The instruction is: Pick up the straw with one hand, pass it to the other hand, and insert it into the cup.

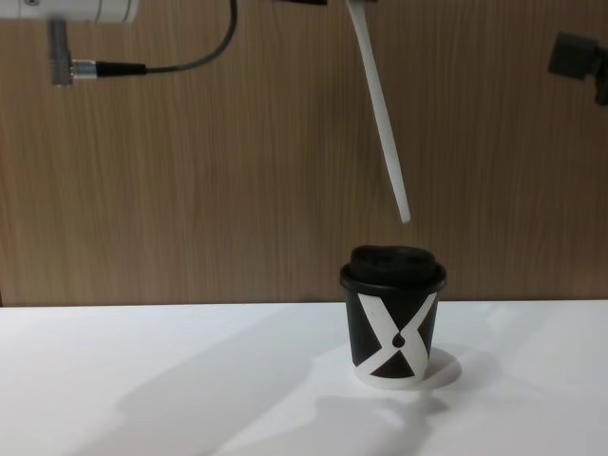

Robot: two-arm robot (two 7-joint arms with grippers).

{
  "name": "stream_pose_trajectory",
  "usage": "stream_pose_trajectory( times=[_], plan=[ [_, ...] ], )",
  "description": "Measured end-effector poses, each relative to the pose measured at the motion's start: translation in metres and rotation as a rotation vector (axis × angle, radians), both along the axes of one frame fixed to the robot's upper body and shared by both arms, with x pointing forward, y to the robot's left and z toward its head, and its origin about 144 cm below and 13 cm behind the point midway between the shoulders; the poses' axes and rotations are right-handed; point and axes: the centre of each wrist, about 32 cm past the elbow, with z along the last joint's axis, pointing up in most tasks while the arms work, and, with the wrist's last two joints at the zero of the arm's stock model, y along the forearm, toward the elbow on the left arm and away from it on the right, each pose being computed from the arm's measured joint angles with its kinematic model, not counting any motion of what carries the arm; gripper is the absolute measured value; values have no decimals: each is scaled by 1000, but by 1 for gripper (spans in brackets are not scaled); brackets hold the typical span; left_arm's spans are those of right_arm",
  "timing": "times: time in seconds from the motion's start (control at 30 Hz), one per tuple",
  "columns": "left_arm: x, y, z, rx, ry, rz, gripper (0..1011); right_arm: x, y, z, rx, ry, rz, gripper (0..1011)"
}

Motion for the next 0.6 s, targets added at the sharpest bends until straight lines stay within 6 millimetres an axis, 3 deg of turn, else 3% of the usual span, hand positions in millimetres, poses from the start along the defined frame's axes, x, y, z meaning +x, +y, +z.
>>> stream_pose_trajectory(
  times=[0.6],
  plan=[
    [13, -11, 1, 47, 20, 6, 18, 0, 0, 0, 0, 0, 0, 1001]
  ],
)
